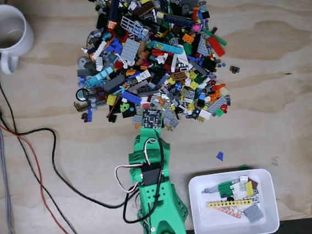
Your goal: Find the closest Lego and put it in the bin.
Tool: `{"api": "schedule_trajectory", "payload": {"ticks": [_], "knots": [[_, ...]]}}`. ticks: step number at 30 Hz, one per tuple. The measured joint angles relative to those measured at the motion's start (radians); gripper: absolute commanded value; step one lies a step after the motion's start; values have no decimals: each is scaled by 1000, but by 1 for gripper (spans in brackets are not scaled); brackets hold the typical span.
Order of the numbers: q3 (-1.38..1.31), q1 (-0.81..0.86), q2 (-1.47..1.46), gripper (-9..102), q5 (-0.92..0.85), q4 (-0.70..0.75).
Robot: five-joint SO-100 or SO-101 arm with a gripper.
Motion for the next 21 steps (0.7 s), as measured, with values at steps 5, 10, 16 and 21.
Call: {"api": "schedule_trajectory", "payload": {"ticks": [5, 10, 16, 21], "knots": [[6, 2, -21, 13, 0, -32], [6, 0, -28, 14, 0, -32], [6, 0, -26, 14, 0, -32], [6, -38, -115, 15, 37, -37]]}}
